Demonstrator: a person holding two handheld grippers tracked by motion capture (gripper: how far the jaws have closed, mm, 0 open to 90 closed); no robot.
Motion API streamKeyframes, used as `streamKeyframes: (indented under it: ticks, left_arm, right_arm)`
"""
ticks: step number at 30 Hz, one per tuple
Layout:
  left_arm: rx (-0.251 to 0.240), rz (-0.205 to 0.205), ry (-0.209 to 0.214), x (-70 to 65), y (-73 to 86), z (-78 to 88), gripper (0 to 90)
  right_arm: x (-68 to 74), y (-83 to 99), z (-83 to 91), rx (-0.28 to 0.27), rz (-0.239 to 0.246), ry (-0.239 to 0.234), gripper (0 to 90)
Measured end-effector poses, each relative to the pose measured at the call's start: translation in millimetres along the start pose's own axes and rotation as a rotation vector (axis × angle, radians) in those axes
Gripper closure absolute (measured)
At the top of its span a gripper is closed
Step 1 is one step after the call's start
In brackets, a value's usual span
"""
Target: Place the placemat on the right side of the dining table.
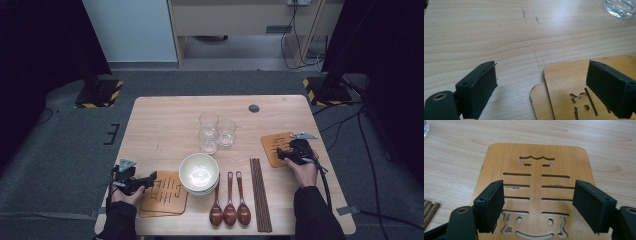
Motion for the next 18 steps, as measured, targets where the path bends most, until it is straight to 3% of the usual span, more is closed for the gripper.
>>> streamKeyframes:
  ticks: [8, 16, 18]
  left_arm:
    - [0.019, 0.003, 0.01, 1.8, 7.4, -3.5, 9.0]
    - [0.034, -0.019, 0.014, 0.1, 10.7, -5.3, 9.2]
    - [0.039, -0.021, 0.018, -0.3, 11.9, -6.0, 9.2]
  right_arm:
    - [-0.5, 3.4, -9.3, 0.039, 0.01, 0.007, 26.7]
    - [-1.8, 2.4, -12.6, 0.034, -0.03, 0.005, 25.2]
    - [-1.4, 1.8, -14.3, 0.027, -0.029, 0.024, 25.1]
Point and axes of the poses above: each handheld gripper's, and its own axes: z roughly backward along the jaws, y roughly out of its underside, x roughly to its left, the point moved 7 cm from there along -z, roughly forward along the jaws, and after that the axes turned 5 degrees about -z, right-handed, at the moved point
